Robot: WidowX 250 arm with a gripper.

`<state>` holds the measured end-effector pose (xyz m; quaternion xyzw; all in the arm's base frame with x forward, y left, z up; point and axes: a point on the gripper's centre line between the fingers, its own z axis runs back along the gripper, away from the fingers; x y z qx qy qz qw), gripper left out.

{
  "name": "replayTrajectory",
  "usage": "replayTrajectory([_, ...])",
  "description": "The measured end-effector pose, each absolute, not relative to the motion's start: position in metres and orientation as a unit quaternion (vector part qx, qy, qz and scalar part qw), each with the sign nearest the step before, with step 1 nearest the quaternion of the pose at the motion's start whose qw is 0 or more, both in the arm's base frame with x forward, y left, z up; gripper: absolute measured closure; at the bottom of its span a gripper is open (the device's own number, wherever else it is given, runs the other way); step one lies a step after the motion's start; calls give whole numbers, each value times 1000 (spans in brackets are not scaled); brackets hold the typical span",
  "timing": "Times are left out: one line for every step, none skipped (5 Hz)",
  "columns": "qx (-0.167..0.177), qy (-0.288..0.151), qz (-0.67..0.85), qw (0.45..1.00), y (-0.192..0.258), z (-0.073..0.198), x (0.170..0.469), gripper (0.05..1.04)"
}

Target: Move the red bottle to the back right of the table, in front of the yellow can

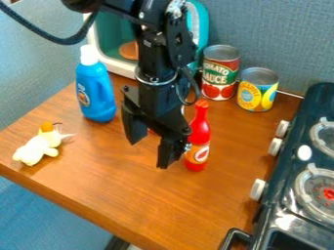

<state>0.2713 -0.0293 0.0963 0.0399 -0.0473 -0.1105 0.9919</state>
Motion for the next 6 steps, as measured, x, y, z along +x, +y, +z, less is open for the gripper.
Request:
replayTrajectory([37, -33, -110, 993, -30, 90, 269, 83])
replayTrajectory([1, -38, -118, 992, -41, 104, 276, 83])
replayTrajectory([-15, -42, -92, 995, -35, 119, 285, 83])
replayTrajectory([-14, -55, -88, 995, -34, 137, 295, 83])
replayTrajectory([-22, -57, -85, 994, -37, 146, 311, 83])
replayTrajectory([-26, -54, -83, 995, -39, 148, 326, 82])
